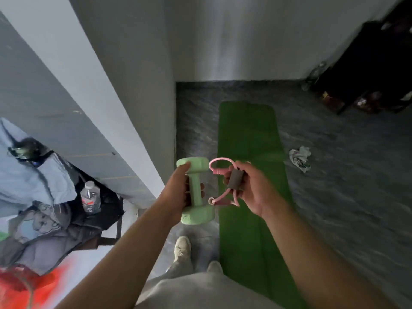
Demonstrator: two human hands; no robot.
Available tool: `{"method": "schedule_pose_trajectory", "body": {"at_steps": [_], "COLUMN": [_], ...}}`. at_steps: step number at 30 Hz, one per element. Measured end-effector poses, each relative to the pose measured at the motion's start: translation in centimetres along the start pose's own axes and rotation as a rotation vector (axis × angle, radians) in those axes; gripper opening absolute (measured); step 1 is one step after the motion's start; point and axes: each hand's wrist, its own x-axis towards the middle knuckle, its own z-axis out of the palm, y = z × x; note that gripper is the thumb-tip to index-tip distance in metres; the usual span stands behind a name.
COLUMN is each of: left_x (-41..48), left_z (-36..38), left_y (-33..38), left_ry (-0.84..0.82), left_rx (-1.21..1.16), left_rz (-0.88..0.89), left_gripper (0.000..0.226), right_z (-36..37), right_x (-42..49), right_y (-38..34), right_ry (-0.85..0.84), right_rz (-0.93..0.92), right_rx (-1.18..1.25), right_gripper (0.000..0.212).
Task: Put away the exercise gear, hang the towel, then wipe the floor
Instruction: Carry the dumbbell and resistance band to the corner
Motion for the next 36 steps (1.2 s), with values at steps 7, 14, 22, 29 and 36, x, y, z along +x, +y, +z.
{"method": "schedule_pose_trajectory", "body": {"at_steps": [7,14,22,29,36], "left_x": [5.0,10.5,19.0,24.8,28.6], "left_z": [0.7,2.7,6.0,8.5,7.3], "left_y": [6.0,11.1,17.6,24.5,29.5], "left_ry": [-0.076,-0.076,-0.024,0.076,0.212], "left_rx": [0.051,0.092,0.099,-0.037,-0.171], "left_rz": [-0.034,-0.04,-0.067,-0.034,-0.034], "left_gripper": [0.062,0.06,0.066,0.063,0.067], "right_z": [2.5,2.8,2.2,3.5,7.3], "right_x": [4.4,9.2,20.9,31.3,39.8], "right_y": [-3.2,-6.9,-12.1,-20.6,-25.4], "right_ry": [0.073,0.118,0.089,0.014,-0.086], "right_rz": [-0.022,-0.016,0.048,0.122,0.18], "right_rx": [0.02,0.14,0.176,0.118,-0.015], "right_gripper": [0.033,0.032,0.066,0.018,0.024]}}
